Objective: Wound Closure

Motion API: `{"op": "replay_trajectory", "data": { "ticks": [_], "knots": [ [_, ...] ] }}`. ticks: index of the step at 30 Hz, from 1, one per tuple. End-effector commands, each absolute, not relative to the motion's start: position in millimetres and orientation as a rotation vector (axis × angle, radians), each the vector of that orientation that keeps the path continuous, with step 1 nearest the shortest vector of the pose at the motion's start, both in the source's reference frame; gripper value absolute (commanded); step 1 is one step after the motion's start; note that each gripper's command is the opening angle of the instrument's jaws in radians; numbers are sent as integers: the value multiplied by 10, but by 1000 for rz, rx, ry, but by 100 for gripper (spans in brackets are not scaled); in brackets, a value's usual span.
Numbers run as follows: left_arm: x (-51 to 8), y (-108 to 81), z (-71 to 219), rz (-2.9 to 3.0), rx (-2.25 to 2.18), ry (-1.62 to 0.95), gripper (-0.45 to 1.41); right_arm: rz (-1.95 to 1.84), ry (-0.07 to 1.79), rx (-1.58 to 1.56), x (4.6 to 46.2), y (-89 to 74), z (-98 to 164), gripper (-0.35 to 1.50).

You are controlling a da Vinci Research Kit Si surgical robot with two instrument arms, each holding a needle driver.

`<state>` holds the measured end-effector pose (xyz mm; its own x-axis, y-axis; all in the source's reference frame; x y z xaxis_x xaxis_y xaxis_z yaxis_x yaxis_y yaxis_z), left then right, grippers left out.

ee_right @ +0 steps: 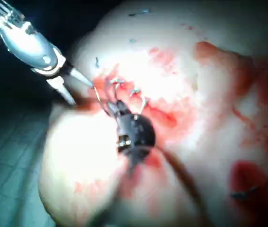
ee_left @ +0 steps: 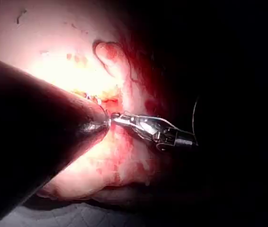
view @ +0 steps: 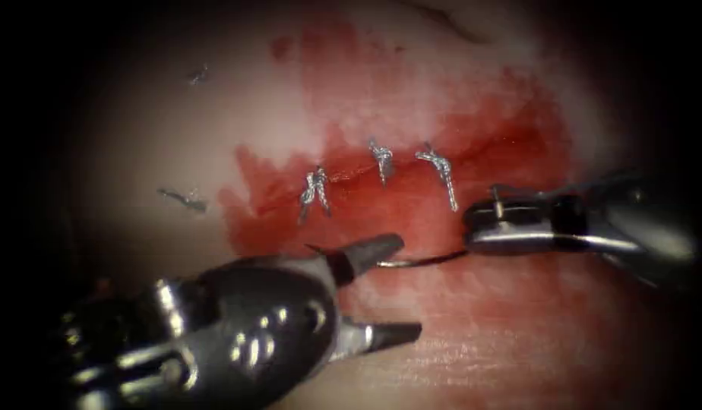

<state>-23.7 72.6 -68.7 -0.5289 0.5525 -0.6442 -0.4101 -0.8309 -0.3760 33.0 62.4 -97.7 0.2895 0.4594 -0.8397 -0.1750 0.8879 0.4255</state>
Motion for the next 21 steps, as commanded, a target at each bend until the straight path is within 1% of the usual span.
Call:
{"op": "replay_trajectory", "data": {
  "ticks": [1, 8, 9, 11, 14, 21],
  "knots": [
    [-239, 741, -689, 2318, -1077, -264, 72, 289, 1227, 201, 337, 626, -979, -35],
    [-233, 764, -684, 2329, -1039, -351, 73, -32, 1255, 66, 342, 624, -998, -35],
    [-230, 771, -674, 2338, -997, -401, 73, -147, 1242, 26, 345, 622, -1006, -35],
    [-228, 775, -666, 2351, -967, -468, 73, -223, 1236, -15, 346, 621, -1010, -35],
    [-227, 781, -652, 2357, -941, -566, 73, -299, 1233, -54, 349, 619, -1016, -35],
    [-238, 798, -627, 2379, -903, -664, 70, -413, 1235, -97, 363, 612, -1029, -35]
  ]
}}
